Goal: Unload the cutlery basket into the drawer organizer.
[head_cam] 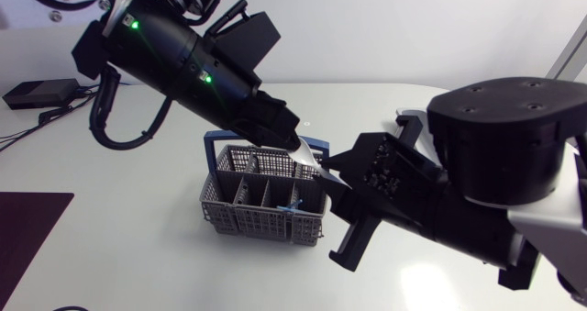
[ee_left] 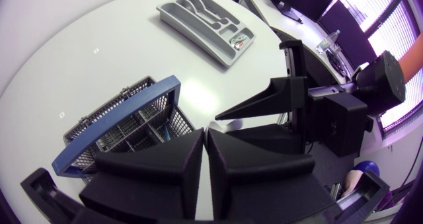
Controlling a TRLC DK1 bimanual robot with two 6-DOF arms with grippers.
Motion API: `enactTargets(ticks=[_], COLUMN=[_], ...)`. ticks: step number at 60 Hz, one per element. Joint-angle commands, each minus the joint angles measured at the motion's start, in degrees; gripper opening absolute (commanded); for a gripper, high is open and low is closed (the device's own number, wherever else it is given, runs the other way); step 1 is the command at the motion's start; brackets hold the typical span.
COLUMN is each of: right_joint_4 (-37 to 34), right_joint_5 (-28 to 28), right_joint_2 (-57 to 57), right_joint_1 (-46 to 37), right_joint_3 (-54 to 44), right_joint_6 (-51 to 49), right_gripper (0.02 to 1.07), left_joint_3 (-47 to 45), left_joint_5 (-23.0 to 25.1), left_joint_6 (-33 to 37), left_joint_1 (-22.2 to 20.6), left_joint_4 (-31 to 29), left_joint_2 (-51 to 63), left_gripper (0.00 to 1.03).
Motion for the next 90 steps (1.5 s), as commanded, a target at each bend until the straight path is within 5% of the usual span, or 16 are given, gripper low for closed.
enactTargets(ticks=[1,13,21,29,49,72,81,90], right_joint_4=[0.6,-0.1,-0.7,-2.3,-8.4,-19.3,-21.6,-22.4], right_joint_5=[0.8,0.2,-0.3,-1.3,-4.1,-34.8,-46.6,-52.2], right_joint_2=[0.7,0.6,-0.2,-2.1,-10.4,-20.1,-13.1,-2.5], right_joint_1=[0.6,0.8,0.8,0.8,-3.1,-45.5,-64.0,-76.8], right_joint_3=[-0.7,-1.0,-1.8,-3.2,-6.5,-10.8,-9.7,-6.2], right_joint_6=[-0.2,-0.6,-0.7,-0.7,-2.1,-18.1,-29.7,-39.2], right_gripper=[0.11,0.09,0.09,0.08,0.08,0.08,0.08,0.08], left_joint_3=[1.9,2.3,3.3,4.0,0.6,-11.6,-13.2,-14.4], left_joint_5=[0.8,1.8,3.3,5.1,5.0,-3.3,-3.8,-4.8], left_joint_6=[-0.9,-1.0,-0.9,-1.3,2.8,11.7,12.2,12.9], left_joint_1=[0.1,0.1,1.1,2.7,5.2,6.8,6.9,6.8], left_joint_4=[-0.8,-1.0,-0.9,0.5,2.0,5.5,5.6,5.6], left_joint_2=[1.4,1.3,0.5,-1.0,-5.3,-11.0,-11.3,-11.6], left_gripper=[0.09,0.12,0.49,0.69,0.73,0.78,0.78,0.78])
